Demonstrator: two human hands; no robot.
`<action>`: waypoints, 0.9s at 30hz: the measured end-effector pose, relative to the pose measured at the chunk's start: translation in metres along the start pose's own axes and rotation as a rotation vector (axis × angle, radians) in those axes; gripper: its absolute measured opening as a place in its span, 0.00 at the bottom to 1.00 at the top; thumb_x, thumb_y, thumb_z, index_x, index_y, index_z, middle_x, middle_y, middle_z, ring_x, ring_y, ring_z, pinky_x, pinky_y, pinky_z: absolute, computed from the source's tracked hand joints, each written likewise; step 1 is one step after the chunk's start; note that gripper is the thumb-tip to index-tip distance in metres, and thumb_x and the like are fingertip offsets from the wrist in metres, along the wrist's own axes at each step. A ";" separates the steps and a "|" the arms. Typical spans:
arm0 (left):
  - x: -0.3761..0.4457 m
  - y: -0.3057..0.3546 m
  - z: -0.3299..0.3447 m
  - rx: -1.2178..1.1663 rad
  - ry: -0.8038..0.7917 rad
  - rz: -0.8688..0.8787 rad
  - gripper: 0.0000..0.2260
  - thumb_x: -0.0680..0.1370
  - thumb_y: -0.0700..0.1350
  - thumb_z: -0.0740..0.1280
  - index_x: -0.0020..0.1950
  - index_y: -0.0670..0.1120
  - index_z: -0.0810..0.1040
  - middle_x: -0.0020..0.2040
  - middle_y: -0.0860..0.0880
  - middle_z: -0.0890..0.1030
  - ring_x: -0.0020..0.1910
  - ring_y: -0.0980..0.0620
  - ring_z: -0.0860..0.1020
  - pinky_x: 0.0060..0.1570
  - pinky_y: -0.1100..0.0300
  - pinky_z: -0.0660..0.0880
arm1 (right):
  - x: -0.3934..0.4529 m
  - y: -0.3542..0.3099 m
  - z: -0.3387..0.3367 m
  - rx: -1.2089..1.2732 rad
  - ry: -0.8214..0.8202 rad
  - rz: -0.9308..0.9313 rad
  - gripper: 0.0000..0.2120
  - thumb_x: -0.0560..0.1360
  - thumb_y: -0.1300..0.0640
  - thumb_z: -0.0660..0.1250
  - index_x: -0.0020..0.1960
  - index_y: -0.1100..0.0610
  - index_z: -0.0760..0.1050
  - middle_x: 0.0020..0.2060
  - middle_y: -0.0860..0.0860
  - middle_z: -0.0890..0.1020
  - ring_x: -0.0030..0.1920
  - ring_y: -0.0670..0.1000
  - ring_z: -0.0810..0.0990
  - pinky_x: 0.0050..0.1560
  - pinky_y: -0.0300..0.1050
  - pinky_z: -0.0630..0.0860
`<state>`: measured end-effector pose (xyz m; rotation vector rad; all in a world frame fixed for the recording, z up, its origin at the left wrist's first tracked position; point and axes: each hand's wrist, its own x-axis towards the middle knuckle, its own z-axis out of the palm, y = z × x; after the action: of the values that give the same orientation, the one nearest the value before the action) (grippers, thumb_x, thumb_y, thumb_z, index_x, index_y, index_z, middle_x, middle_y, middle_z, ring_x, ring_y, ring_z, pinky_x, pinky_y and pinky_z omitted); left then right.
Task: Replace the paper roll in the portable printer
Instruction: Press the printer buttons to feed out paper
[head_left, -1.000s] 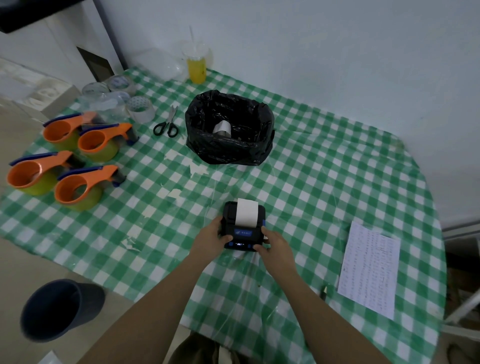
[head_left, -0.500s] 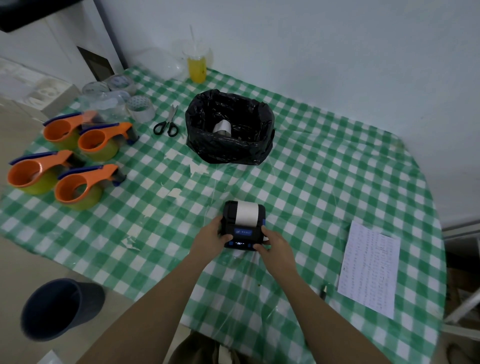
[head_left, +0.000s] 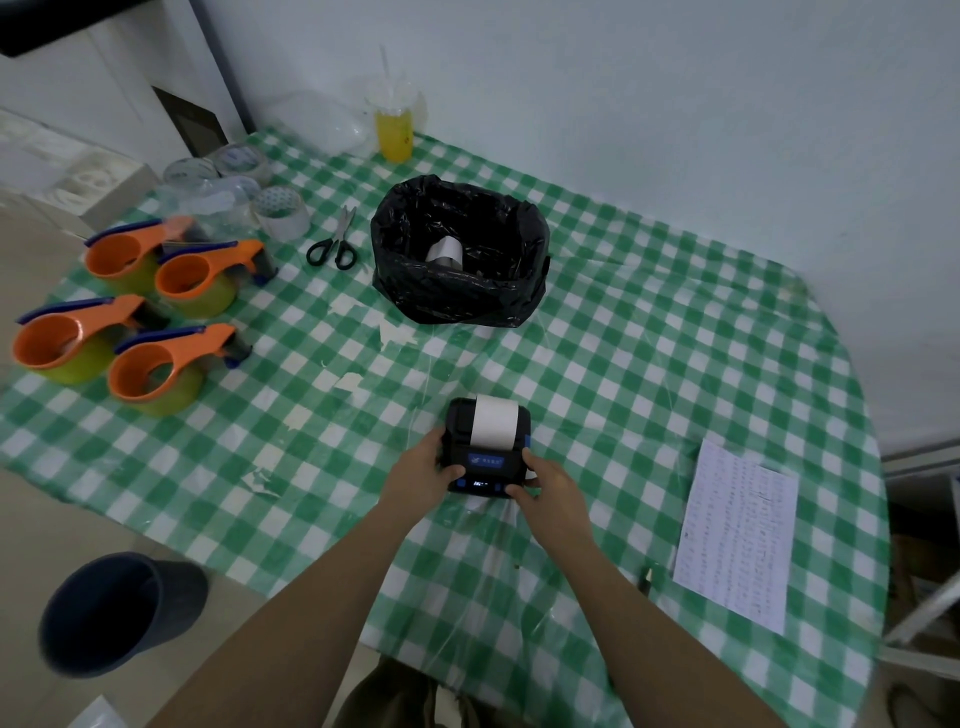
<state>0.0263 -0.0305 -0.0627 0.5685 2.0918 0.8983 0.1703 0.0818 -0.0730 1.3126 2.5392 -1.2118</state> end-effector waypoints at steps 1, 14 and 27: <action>0.000 0.000 0.000 -0.002 -0.002 0.001 0.25 0.75 0.40 0.67 0.70 0.44 0.65 0.67 0.42 0.75 0.64 0.42 0.75 0.64 0.44 0.72 | 0.000 0.000 0.000 0.002 0.001 0.002 0.27 0.74 0.55 0.68 0.70 0.54 0.64 0.64 0.54 0.75 0.57 0.52 0.78 0.59 0.48 0.76; -0.001 0.001 0.000 -0.007 -0.008 0.004 0.25 0.75 0.39 0.67 0.71 0.44 0.64 0.68 0.42 0.74 0.65 0.42 0.74 0.65 0.45 0.71 | 0.001 0.000 0.000 0.008 0.002 0.000 0.26 0.74 0.55 0.68 0.70 0.54 0.65 0.64 0.54 0.75 0.57 0.52 0.79 0.58 0.48 0.76; -0.002 0.002 0.000 0.003 -0.004 -0.004 0.26 0.75 0.39 0.67 0.71 0.45 0.64 0.68 0.42 0.74 0.65 0.42 0.74 0.64 0.46 0.72 | -0.001 0.001 0.000 0.019 0.008 -0.007 0.26 0.74 0.56 0.68 0.70 0.55 0.65 0.64 0.55 0.75 0.57 0.52 0.78 0.59 0.47 0.75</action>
<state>0.0276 -0.0308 -0.0602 0.5673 2.0904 0.8908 0.1713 0.0817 -0.0730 1.3163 2.5463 -1.2369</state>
